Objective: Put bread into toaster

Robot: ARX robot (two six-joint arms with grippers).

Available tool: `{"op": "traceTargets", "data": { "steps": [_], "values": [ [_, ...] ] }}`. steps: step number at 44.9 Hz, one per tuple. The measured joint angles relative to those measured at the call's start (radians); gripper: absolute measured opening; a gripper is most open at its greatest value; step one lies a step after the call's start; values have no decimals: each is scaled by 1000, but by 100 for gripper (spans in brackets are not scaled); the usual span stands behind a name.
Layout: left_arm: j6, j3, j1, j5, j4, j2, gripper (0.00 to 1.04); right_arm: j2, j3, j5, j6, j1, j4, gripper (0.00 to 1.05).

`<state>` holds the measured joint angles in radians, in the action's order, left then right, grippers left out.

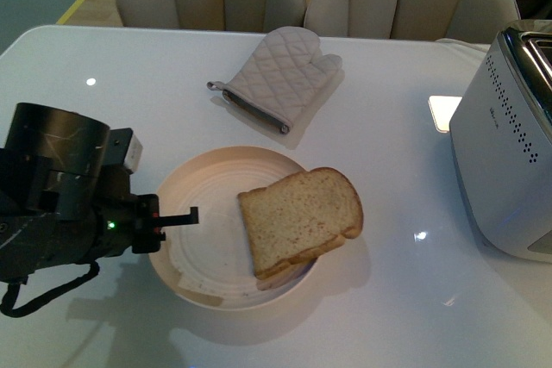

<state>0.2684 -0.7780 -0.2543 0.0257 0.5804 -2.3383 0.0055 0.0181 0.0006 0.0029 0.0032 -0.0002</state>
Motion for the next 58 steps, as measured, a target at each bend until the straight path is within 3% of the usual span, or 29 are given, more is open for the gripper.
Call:
{"op": "traceTargets", "data": {
  "steps": [9, 21, 31, 49, 58],
  "values": [
    [6, -48, -80, -3, -38, -3, 5, 0, 0, 0, 0, 0, 0, 96],
    [-2, -83, -116, -4, -58, -3, 6, 0, 0, 0, 0, 0, 0, 96],
    [6, -43, -104, -27, 5, 55, 45, 0, 0, 0, 0, 0, 0, 96],
    [90, 201, 27, -16, 92, 531, 99, 0, 0, 0, 0, 0, 0, 96],
    [172, 371, 126, 12, -37, 1015, 98, 0, 0, 0, 0, 0, 0, 96]
  ]
}}
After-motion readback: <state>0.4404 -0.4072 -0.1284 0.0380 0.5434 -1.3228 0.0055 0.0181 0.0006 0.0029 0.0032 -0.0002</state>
